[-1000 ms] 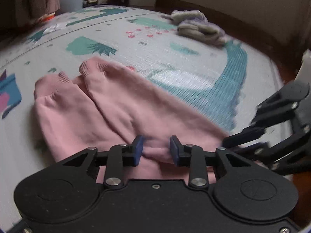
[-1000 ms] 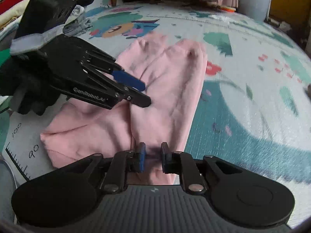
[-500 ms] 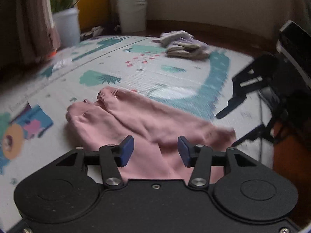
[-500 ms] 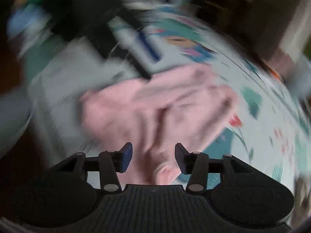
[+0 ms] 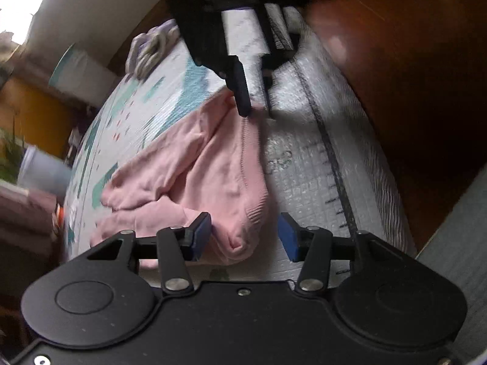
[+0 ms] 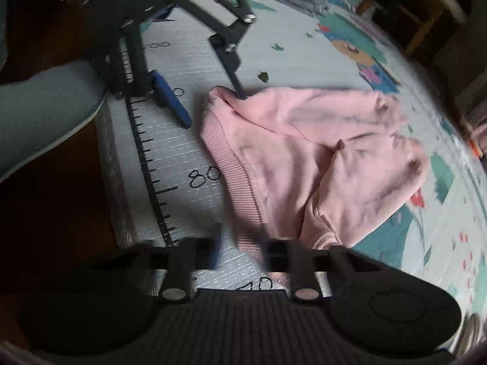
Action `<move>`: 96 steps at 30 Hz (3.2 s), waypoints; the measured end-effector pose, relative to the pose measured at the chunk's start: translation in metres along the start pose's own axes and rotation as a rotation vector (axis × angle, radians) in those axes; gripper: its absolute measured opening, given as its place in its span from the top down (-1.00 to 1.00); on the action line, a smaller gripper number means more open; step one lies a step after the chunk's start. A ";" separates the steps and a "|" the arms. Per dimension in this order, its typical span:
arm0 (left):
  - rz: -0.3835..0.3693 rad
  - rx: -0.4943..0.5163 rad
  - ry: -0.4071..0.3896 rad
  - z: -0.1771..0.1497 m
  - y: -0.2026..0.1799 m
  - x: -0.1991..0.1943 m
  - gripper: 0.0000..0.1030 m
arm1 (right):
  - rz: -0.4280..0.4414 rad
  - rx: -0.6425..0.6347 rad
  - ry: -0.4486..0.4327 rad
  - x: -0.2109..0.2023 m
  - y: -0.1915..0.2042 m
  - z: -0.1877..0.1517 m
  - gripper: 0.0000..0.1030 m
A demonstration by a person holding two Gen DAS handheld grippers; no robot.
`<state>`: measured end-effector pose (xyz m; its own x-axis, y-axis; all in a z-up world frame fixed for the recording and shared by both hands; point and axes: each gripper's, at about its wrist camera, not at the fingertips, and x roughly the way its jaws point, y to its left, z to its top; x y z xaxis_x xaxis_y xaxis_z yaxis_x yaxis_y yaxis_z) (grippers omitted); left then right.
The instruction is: Fold clothes
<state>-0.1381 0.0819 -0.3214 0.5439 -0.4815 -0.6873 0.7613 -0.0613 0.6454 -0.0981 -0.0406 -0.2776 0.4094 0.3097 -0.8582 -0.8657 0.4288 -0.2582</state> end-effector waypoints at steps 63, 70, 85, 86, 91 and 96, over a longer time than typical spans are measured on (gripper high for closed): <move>0.056 -0.364 -0.080 -0.009 0.031 -0.015 -0.21 | 0.005 0.106 -0.073 0.006 -0.061 -0.007 0.57; 0.088 -0.118 -0.039 -0.010 0.018 0.003 -0.28 | 0.058 0.230 -0.080 0.005 -0.077 -0.008 0.58; 0.096 -0.020 -0.010 -0.014 0.023 0.016 0.16 | 0.106 0.235 -0.080 0.002 -0.083 -0.010 0.57; 0.087 -0.032 -0.007 -0.015 0.025 0.016 0.46 | 0.107 0.209 -0.076 0.002 -0.081 -0.009 0.57; -0.044 -0.235 -0.022 -0.021 0.066 0.006 0.70 | 0.154 0.010 -0.048 -0.005 -0.083 0.000 0.62; -0.164 -0.462 -0.087 -0.038 0.139 -0.001 0.71 | 0.212 -0.146 -0.043 -0.021 -0.113 0.022 0.66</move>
<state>-0.0199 0.1068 -0.2437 0.3875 -0.5704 -0.7243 0.9219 0.2419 0.3027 -0.0030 -0.0769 -0.2204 0.2239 0.4163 -0.8812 -0.9645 0.2244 -0.1390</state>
